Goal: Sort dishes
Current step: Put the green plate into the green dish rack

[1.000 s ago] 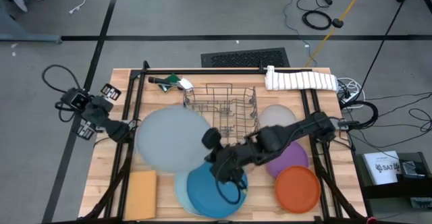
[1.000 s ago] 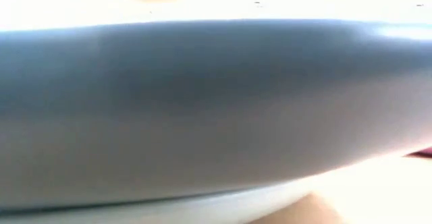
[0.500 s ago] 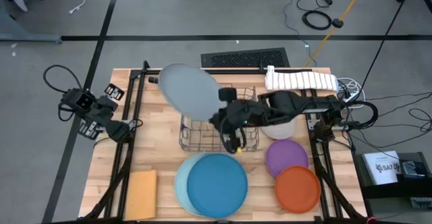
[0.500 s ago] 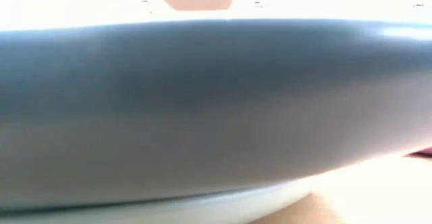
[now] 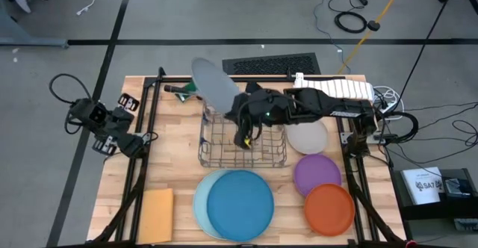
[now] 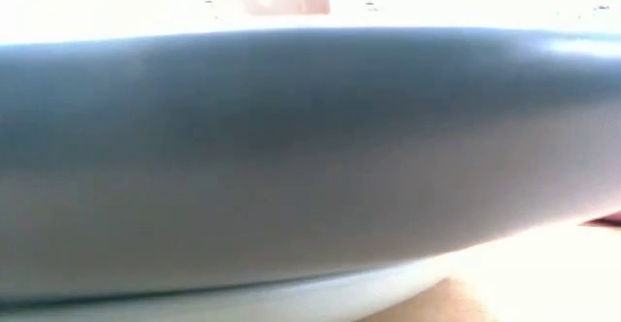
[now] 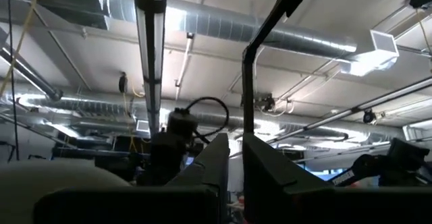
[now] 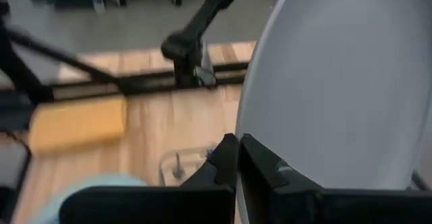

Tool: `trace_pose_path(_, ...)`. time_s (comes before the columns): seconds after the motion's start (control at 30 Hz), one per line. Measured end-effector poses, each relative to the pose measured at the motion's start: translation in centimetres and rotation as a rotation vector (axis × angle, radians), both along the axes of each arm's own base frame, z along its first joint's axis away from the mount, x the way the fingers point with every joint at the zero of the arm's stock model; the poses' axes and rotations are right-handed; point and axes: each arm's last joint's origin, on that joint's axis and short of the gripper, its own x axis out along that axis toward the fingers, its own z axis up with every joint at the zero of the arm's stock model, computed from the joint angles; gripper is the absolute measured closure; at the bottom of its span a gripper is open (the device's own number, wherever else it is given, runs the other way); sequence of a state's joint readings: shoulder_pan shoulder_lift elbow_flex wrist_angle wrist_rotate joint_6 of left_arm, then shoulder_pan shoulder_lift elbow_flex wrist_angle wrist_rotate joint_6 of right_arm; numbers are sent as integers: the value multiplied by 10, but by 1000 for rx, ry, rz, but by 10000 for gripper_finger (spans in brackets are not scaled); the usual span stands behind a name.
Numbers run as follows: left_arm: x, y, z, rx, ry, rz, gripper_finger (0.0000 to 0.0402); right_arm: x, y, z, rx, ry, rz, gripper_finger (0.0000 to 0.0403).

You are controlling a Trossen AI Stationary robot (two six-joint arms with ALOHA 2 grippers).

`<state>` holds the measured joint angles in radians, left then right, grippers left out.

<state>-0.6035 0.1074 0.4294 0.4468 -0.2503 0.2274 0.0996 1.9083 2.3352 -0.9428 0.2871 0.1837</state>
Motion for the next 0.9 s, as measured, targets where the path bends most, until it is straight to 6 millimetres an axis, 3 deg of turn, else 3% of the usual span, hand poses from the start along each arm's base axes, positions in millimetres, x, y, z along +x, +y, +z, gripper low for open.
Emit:
trace_pose_path(0.23,1,0,-1,31,2,44,356,21,-5,-12,112,-144,-64,402)
trace_pose_path(0.53,3,-1,-3,15,43,10,356,58,4,-62,290,-376,-94,402)
trace_pose_path(0.73,2,-2,-3,29,35,-17,356,66,12,-104,364,-486,-189,402)
trace_pose_path(0.9,2,-3,-3,46,21,-41,356,64,22,-126,404,-615,-234,402)
